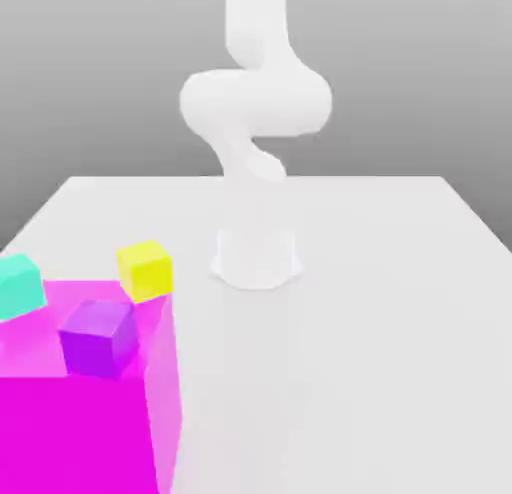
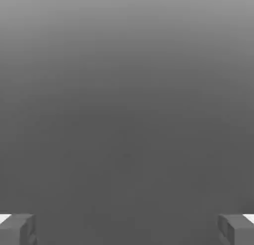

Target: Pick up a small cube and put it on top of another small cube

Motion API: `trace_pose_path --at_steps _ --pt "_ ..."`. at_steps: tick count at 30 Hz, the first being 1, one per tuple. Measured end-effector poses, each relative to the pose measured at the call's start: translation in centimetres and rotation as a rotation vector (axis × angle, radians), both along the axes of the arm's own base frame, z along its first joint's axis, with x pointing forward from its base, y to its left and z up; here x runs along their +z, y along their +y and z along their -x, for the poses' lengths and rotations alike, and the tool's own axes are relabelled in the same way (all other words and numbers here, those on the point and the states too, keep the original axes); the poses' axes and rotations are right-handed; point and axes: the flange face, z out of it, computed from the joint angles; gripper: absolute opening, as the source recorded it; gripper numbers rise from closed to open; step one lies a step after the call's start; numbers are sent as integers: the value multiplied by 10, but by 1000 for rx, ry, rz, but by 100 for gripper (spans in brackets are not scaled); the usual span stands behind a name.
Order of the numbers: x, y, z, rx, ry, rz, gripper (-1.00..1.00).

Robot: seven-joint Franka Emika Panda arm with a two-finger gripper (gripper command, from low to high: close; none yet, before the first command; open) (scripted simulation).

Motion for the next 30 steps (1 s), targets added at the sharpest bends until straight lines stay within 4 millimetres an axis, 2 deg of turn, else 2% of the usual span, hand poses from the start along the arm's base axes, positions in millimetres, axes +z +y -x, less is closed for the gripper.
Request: trace_pose_path --at_steps 5,9,14,18,20,23,27,30 --pt "-81 -88 -41 -78 160 53 0" --pt "-155 -157 -51 -128 300 100 0" --pt "-249 -233 -35 -172 490 158 0" --pt "-325 -280 1 -178 654 193 0" --pt "-357 -269 12 -140 686 171 0" --pt "-396 -238 25 -76 705 123 0" --pt "-443 -193 50 -6 727 57 0" --pt "-474 -163 76 30 746 12 0"
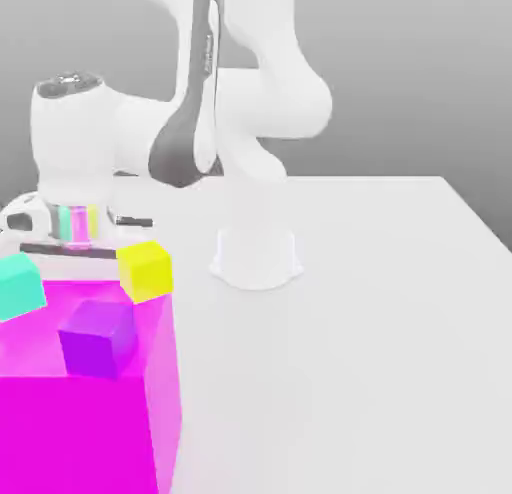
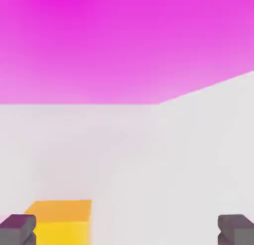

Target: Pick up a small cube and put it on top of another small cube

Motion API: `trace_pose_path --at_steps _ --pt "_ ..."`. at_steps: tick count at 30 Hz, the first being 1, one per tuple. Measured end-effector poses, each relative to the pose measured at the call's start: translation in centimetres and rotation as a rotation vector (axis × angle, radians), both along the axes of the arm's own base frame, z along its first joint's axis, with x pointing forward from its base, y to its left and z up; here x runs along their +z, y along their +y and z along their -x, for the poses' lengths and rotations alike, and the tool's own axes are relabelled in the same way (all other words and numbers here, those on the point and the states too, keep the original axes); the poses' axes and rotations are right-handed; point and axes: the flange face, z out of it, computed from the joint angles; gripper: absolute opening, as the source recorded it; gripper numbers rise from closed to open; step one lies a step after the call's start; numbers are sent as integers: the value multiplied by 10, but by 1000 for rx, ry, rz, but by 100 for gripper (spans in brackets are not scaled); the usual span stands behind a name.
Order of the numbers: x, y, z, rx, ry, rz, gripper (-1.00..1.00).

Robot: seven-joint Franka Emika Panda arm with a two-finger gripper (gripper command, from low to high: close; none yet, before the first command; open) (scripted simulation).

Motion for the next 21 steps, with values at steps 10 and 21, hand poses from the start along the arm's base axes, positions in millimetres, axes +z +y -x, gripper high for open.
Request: trace_pose_path --at_steps 10,21 --pt "-60 7 22 -19 -9 -31 0" --pt "-82 10 26 -23 -3 -31 -100"
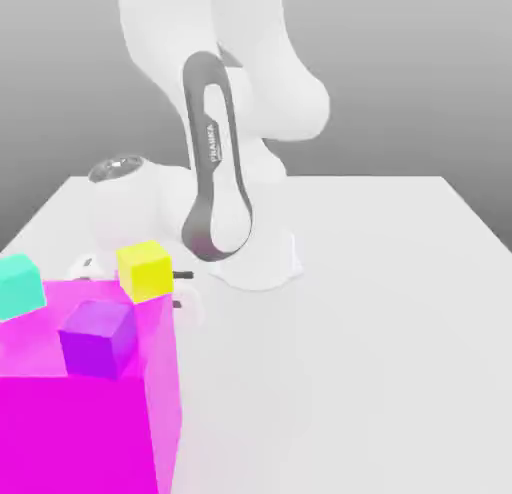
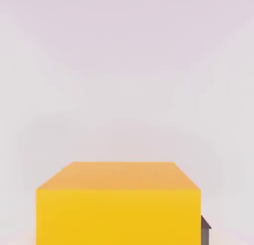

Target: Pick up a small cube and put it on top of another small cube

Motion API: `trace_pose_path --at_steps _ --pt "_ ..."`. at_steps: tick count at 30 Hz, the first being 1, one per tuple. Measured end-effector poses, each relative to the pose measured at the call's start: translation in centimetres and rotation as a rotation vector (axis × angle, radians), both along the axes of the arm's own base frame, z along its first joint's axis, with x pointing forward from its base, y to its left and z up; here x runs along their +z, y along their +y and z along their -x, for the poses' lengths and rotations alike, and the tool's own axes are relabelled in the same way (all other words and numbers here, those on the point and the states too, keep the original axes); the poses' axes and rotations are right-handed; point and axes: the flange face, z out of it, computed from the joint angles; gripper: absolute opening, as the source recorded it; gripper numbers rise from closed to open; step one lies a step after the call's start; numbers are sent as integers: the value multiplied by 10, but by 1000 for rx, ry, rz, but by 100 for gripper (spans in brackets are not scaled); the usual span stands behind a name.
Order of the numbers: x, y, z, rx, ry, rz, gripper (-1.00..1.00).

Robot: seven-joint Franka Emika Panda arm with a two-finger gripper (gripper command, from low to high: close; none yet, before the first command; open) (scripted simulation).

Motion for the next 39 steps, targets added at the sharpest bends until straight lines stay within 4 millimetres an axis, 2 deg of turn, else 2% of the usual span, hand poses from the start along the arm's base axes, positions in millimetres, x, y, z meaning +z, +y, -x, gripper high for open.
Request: trace_pose_path --at_steps 11,14,20,22,24,26,30,36,37,39 --pt "63 -2 -1 0 -2 0 -100" --pt "84 -26 -23 19 -25 23 -100" --pt "163 -97 -65 9 -139 84 -100" --pt "198 -117 -75 4 -183 105 -100" --pt "240 -123 -87 -4 -228 116 -100" --pt "263 -105 -102 -10 -227 95 -100" --pt "296 -54 -125 -23 -186 46 -100" --pt "343 29 -137 -58 -97 16 -100" --pt "346 41 -137 -64 -75 15 -100" --pt "328 52 -137 -72 -20 0 -100"
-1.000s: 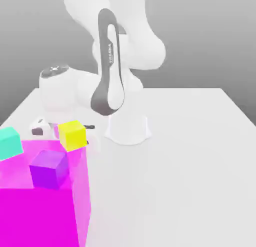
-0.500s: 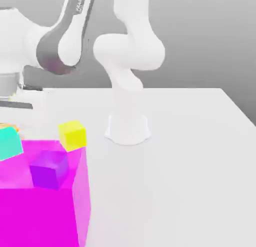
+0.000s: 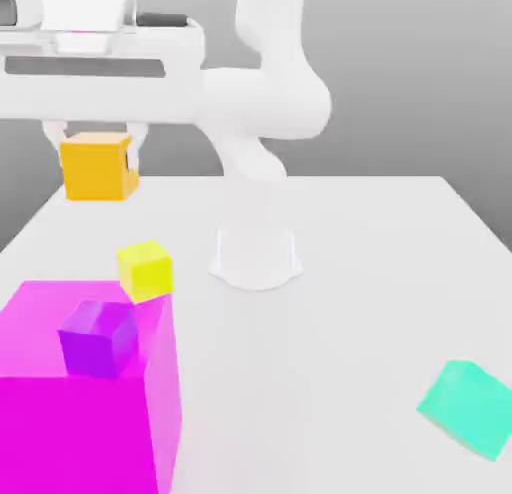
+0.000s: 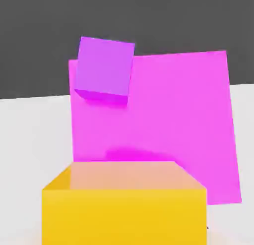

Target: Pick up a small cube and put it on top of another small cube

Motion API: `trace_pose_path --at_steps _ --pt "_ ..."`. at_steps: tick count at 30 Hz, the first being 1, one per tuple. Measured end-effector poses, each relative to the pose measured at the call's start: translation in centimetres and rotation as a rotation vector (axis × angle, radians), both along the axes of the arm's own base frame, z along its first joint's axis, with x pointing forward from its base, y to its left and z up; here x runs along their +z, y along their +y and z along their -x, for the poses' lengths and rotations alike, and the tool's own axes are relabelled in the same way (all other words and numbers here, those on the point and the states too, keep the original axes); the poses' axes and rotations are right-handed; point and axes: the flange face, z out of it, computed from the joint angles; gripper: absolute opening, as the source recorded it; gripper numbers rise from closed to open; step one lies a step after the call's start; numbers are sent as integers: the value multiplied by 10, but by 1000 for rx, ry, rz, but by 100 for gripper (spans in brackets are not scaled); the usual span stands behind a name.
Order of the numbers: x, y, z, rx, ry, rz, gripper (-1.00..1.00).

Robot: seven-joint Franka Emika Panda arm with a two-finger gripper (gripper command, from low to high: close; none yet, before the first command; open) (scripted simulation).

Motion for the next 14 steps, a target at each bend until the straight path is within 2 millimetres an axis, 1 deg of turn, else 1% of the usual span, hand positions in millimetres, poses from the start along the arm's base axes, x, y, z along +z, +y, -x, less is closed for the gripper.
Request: trace_pose_path --at_steps 3,4,9,10,11,12,14 --pt "-43 3 0 -2 17 -5 -100" --pt "-52 3 1 -3 18 -5 100" --pt "-52 3 1 -3 18 -5 100" --pt "-56 3 1 -3 19 -2 100" --pt "-51 3 1 -3 20 -1 100" --pt "-41 3 0 -3 20 0 100" --pt "-13 3 0 -2 20 0 100"
